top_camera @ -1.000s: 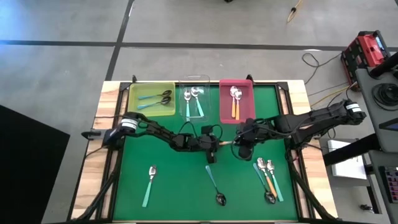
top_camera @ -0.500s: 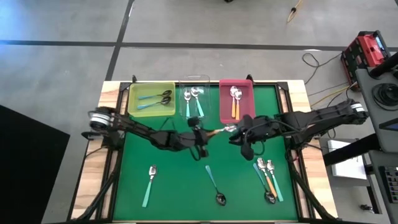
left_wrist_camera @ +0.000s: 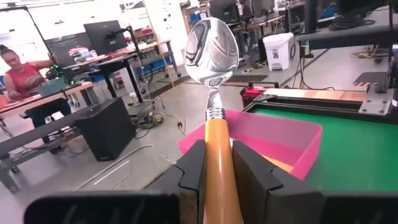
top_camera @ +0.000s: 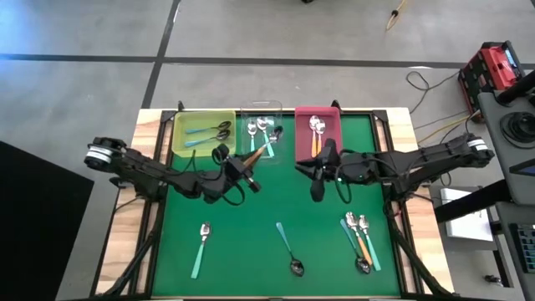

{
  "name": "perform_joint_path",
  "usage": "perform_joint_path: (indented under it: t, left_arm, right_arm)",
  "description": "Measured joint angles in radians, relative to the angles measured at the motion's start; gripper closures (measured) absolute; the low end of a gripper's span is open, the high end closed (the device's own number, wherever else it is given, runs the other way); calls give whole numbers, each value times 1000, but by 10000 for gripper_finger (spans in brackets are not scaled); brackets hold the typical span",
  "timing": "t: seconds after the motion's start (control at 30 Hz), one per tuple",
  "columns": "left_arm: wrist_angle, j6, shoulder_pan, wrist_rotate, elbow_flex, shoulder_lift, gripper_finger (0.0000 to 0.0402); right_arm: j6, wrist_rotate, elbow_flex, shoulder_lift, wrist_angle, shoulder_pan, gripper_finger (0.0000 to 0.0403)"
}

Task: Sort silverware by color (type)
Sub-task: Put the yellow spoon into the red bin

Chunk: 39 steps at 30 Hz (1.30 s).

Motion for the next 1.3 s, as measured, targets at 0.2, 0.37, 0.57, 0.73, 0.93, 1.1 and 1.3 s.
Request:
perform_joint_path:
  t: [0.2,0.37,0.57,0.73,0.93,1.1,1.3]
  left_arm:
    - [-6,8,-10,-9,49,19,361]
    - [-48,34,-15,-81,92,55,361]
    - [-90,39,-17,-88,119,71,361]
    - [-91,34,-17,-88,120,74,361]
    - [-90,22,-17,-84,121,74,361]
    - [-88,16,-17,-76,121,74,361]
    - [-89,16,-17,-76,121,74,359]
  right_arm:
    - [160,33,0,86,183,-61,339]
    - [258,109,0,129,229,-120,339]
    - [264,112,0,145,247,-167,318]
    - [262,105,-1,148,258,-190,272]
    - [261,103,0,170,276,-213,225]
    - [207,101,0,222,347,-218,212]
    - [105,100,-1,277,526,-218,218]
